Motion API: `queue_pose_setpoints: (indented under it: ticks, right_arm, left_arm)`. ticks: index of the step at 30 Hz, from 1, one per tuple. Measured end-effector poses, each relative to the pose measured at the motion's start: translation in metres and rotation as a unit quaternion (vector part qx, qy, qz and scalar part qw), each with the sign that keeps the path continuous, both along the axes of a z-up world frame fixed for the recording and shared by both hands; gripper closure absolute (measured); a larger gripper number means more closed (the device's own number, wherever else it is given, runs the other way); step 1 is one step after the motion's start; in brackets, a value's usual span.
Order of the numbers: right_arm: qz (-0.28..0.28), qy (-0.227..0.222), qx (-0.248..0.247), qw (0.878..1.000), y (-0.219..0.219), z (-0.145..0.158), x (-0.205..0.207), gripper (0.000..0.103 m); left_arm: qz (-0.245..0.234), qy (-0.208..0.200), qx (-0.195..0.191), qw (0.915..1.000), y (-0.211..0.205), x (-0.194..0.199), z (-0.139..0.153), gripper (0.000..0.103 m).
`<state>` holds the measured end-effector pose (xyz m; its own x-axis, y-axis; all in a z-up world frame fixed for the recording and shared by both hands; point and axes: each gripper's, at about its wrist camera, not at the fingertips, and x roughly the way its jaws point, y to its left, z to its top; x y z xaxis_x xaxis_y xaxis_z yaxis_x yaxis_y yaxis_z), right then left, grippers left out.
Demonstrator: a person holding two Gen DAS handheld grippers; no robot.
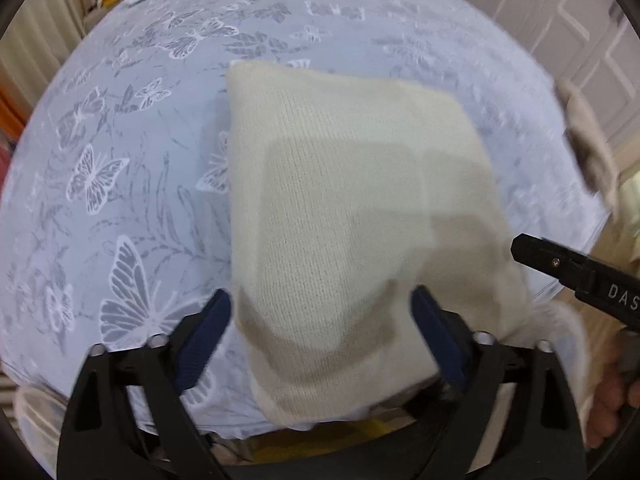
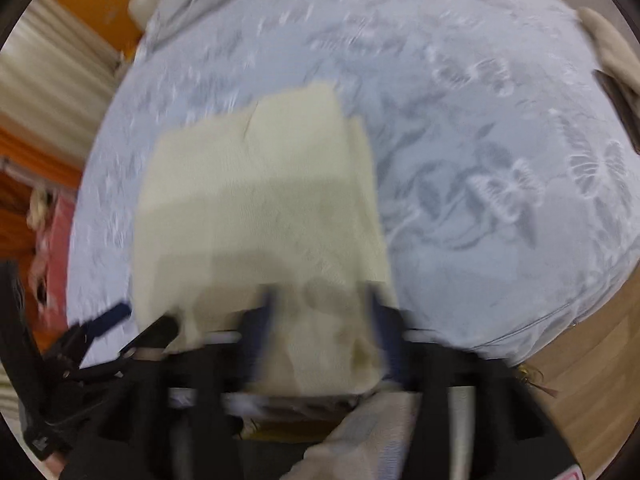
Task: Fold small clothes
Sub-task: 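Grasp the folded cardigan end with both tools and lift it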
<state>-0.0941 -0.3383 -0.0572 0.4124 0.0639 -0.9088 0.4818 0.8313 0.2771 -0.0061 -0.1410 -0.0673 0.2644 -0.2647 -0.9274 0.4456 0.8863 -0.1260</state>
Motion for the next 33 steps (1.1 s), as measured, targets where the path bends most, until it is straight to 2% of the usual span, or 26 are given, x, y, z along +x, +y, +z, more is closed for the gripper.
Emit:
queue_pose_setpoints:
  ticks: [3,6,9,11,14,15,16,23,26,28,29,31,33]
  right_arm:
    - [0.006,0.022,0.015,1.000,-0.007,-0.016,0.006,0.034]
    - [0.013,0.052,0.034,0.998,-0.007,-0.041,0.023,0.029]
    - [0.019,0.061,0.053,0.997,-0.007,-0.059,0.036,0.018]
    - [0.011,0.063,0.107,0.992,-0.014,-0.072,0.040,0.017]
    - [-0.012,0.066,0.189,0.980,-0.028,-0.091,0.040,0.010]
    - [-0.016,0.062,0.202,0.977,-0.031,-0.093,0.041,0.008]
    - [-0.015,0.059,0.212,0.975,-0.032,-0.094,0.042,0.005]
    - [-0.005,0.040,0.244,0.969,-0.031,-0.102,0.054,0.005]
    - [0.000,0.025,0.250,0.968,-0.029,-0.099,0.058,0.019]
    - [0.000,0.015,0.254,0.967,-0.030,-0.097,0.056,0.033]
    - [-0.004,0.010,0.254,0.967,-0.031,-0.095,0.054,0.036]
    - [-0.011,-0.002,0.251,0.968,-0.034,-0.091,0.049,0.051]
    - [-0.008,-0.017,0.236,0.972,-0.033,-0.083,0.046,0.056]
  left_arm:
    - [0.051,0.020,-0.065,0.9964,0.018,0.017,0.008,0.006]
    - [0.109,0.085,-0.109,0.9844,0.030,0.045,-0.008,0.006]
    - [0.123,0.131,-0.107,0.9779,0.025,0.061,-0.034,0.006]
    - [0.119,0.145,-0.097,0.9775,0.018,0.064,-0.047,0.005]
    - [0.115,0.157,-0.107,0.9751,0.010,0.064,-0.059,0.005]
    - [0.116,0.153,-0.110,0.9753,0.007,0.064,-0.062,0.005]
    - [0.115,0.153,-0.111,0.9751,0.006,0.065,-0.063,0.005]
    - [0.119,0.174,-0.135,0.9683,0.006,0.070,-0.079,0.005]
    - [0.118,0.176,-0.129,0.9687,0.003,0.071,-0.079,0.005]
    - [0.115,0.176,-0.120,0.9702,0.000,0.073,-0.077,0.005]
    - [0.110,0.176,-0.112,0.9719,-0.002,0.073,-0.075,0.005]
    - [0.104,0.171,-0.099,0.9746,-0.006,0.072,-0.070,0.008]
    - [0.095,0.161,-0.083,0.9788,-0.012,0.070,-0.062,0.012]
